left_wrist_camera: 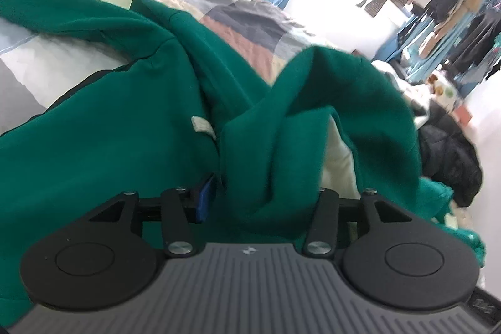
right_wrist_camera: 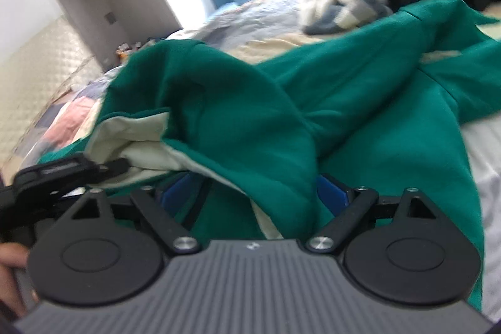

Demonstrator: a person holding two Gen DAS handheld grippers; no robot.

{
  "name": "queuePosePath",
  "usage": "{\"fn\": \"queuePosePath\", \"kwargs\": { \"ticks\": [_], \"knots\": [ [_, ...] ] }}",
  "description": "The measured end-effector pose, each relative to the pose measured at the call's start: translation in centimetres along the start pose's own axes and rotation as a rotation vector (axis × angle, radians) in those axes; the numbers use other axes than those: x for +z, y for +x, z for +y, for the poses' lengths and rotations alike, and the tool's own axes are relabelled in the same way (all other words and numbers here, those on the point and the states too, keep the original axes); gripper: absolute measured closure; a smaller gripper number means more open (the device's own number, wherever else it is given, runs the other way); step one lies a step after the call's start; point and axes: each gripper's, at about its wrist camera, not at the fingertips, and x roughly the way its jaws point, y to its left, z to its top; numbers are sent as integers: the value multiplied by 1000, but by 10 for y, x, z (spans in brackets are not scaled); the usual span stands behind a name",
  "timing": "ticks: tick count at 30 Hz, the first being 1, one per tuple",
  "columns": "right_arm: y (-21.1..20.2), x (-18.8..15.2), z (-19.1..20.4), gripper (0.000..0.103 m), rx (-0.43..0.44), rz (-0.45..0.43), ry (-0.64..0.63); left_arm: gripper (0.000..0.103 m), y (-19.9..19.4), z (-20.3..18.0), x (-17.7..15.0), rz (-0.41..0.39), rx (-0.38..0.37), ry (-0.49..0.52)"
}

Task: Fold large clothes
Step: 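Fold the held hood over the hoodie body with both grippers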

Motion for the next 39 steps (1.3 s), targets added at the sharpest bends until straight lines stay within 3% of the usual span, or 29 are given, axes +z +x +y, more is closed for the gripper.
{"fn": "queuePosePath", "kwargs": {
  "ticks": [8, 13, 19, 20, 21, 23, 24, 26, 29, 35, 39],
  "knots": [
    [3, 12, 29, 14, 86, -180, -193, 46, 12, 1, -1, 15, 3, -7],
    [41, 14, 29, 14, 71, -147, -212, 46, 16, 8, -1, 6, 28, -44],
    [53, 7, 34, 12, 62, -133, -271, 46, 18, 14, 4, -43, 59, -78],
    [54, 7, 36, 16, 54, -138, -281, 46, 20, 14, 5, -44, 62, -71],
    [54, 5, 37, 31, 52, -141, -285, 46, 21, 13, 5, -45, 71, -58],
    [54, 6, 39, 49, 27, -139, -289, 46, 20, 12, 5, -49, 87, -45],
    [51, 5, 40, 66, 8, -145, -296, 46, 19, 13, 5, -48, 88, -47],
    [45, 6, 40, 86, -7, -153, -300, 46, 14, 12, 7, -52, 94, -51],
    [30, 8, 35, 93, 14, -170, -266, 46, -3, 8, 10, -88, 83, -48],
    [-1, 1, 28, 95, 41, -191, -220, 45, -44, 2, 13, -205, -22, -62],
    [-11, -2, 26, 95, 45, -188, -208, 45, -43, -6, 14, -174, -131, -49]
  ]
}}
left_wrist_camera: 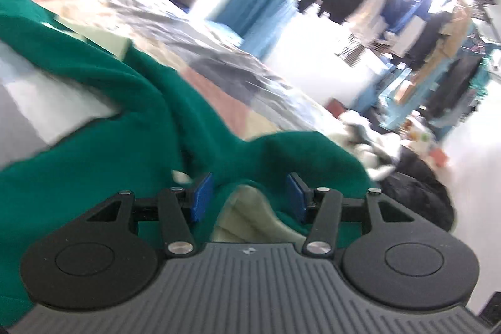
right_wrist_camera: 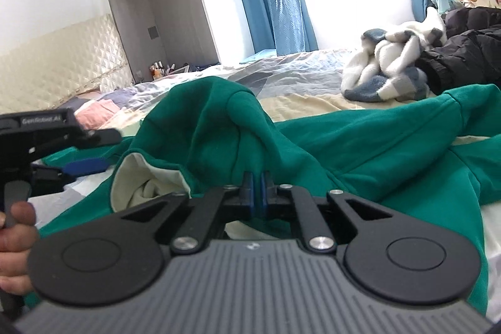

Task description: Fold large clothes

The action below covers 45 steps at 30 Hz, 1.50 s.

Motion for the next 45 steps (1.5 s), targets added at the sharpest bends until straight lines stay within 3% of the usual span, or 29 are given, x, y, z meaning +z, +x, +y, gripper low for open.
{"fn": "queuePosePath", "kwargs": {
  "ticks": [3, 6, 13, 15, 20, 23, 25, 26, 27, 29, 30, 36, 42, 45],
  "knots": [
    [-8, 0, 4, 95, -22, 4, -23, 45, 8, -3, -7, 45, -39, 0],
    [-20, 1, 4, 96, -45, -1, -23, 45, 8, -7, -7, 40, -62, 15],
    [-55, -6, 6, 96, -97, 28, 15, 45, -14, -16, 0, -64, -78, 56],
    [-57, -11, 9, 96, -88, 88, 19, 45, -18, -16, 0, -45, -96, 44],
    [-57, -30, 7, 95, -96, 238, 61, 45, -11, -21, -5, 19, -57, 87],
    [-59, -34, 1, 94, -89, 271, 127, 45, 0, -20, -8, 65, -38, 92],
    [-60, -32, -5, 90, -69, 285, 177, 45, 6, -19, -10, 87, -33, 95],
    [-60, -32, -7, 82, -62, 292, 198, 45, 10, -18, -12, 92, -28, 94],
    [-62, -30, -10, 62, -55, 294, 217, 45, 12, -18, -13, 97, -26, 94],
    [-67, -26, -11, 40, -33, 270, 241, 45, 15, -19, -13, 100, -25, 103],
    [-71, -23, -12, 37, -20, 246, 246, 45, 15, -20, -13, 97, -25, 107],
    [-75, -6, -17, 36, 15, 98, 237, 45, 14, -26, -12, 76, -48, 126],
    [-45, 6, -24, 35, 48, 23, 272, 45, 14, -31, -11, 78, -88, 153],
    [-23, 7, -20, 35, 96, 29, 270, 45, 19, -31, -13, 101, -94, 151]
  ]
}}
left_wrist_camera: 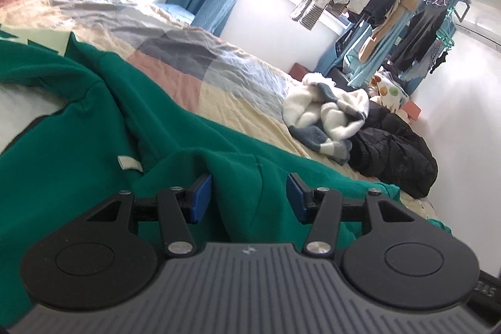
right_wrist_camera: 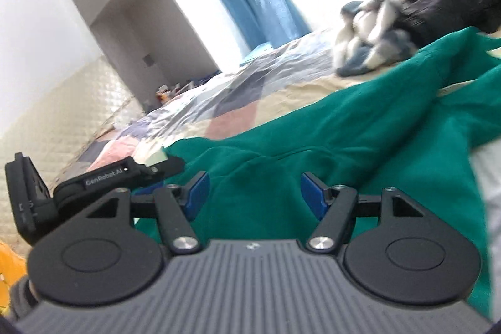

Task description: Fold large clothes

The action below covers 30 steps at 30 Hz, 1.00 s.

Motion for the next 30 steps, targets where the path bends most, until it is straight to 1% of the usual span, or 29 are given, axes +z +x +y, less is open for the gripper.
{"fn": "queuePosePath", "kwargs": {
  "ticks": [2, 5, 7, 8, 9, 10, 11, 12, 14, 16, 18, 19, 21, 22, 24, 25, 27, 28, 30],
  "knots": [
    [12, -5, 3, 35, 12, 30, -15, 45, 5, 2, -2, 28, -5, -10],
    [25, -20, 9, 36, 30, 95, -39, 45, 11, 6, -3, 49, -2, -26],
    [33, -30, 12, 41, 58, 136, -49, 45, 16, 10, -3, 65, -11, -52],
    [35, -35, 16, 49, 48, 148, -82, 45, 17, 12, -3, 73, -16, -66],
    [37, -38, 22, 64, 26, 155, -124, 46, 19, 13, -4, 82, -18, -74],
    [39, -40, 28, 72, 7, 159, -161, 47, 20, 13, -5, 96, -14, -70],
    [39, -42, 33, 81, -8, 158, -187, 54, 21, 12, -5, 106, -4, -56],
    [37, -42, 36, 84, -20, 146, -206, 60, 21, 11, -6, 106, 12, -41],
    [28, -40, 41, 87, -23, 118, -220, 87, 19, 9, -7, 104, 30, -12],
    [17, -35, 43, 88, -15, 88, -204, 94, 9, 11, -5, 94, 25, -14],
    [3, -32, 47, 88, 2, 64, -195, 94, -9, 15, -1, 50, 9, -53],
    [-3, -30, 49, 88, 7, 57, -196, 94, -18, 16, 2, 41, -4, -65],
    [-13, -28, 56, 88, 13, 50, -209, 94, -31, 15, 4, 59, -26, -68],
    [-16, -28, 57, 88, 9, 59, -216, 94, -38, 13, 2, 76, -22, -55],
    [-19, -32, 59, 88, 0, 95, -212, 94, -46, 10, -5, 123, 17, -15],
    [-18, -35, 58, 88, -7, 132, -204, 94, -50, 8, -8, 152, 44, 11],
    [-14, -44, 56, 88, -25, 215, -179, 94, -48, 6, -17, 228, 116, 61],
    [-12, -50, 54, 88, -32, 248, -165, 94, -45, 4, -22, 270, 160, 81],
    [-9, -57, 54, 85, -50, 311, -161, 94, -40, 2, -31, 335, 225, 111]
  ]
}}
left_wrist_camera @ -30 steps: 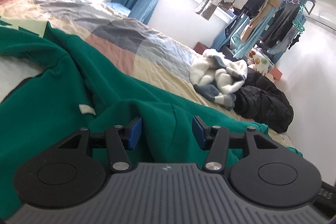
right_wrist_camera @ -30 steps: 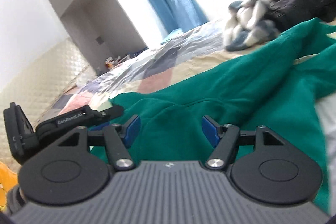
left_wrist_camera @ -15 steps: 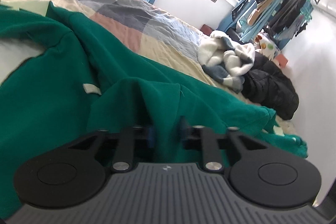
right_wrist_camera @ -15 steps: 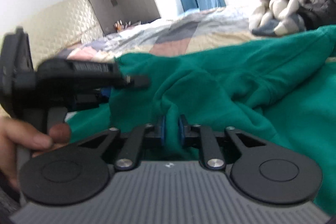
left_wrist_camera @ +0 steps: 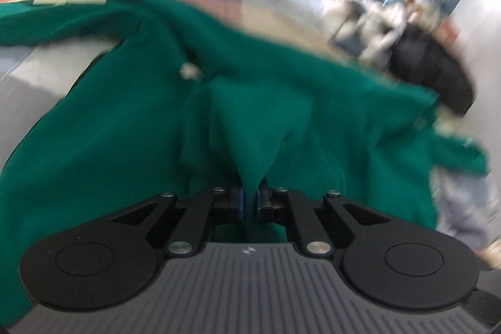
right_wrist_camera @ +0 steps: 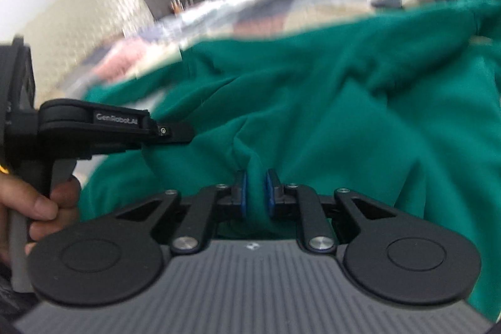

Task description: Fold large clothes

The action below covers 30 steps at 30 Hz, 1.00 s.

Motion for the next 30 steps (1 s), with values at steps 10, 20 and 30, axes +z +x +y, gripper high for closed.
{"fn": "queuePosePath", "kwargs": {
  "ticks": [10, 20, 30],
  "knots": [
    [-45, 7, -8, 54, 115, -198, 24, 94, 5, -10, -14, 38, 120, 59],
    [15, 12, -24, 56, -51, -115, -13, 58, -39, -34, -20, -108, 207, 160],
    [27, -3, -54, 58, -54, -14, 151, 57, -25, -55, 2, -190, 174, 121]
  ]
}}
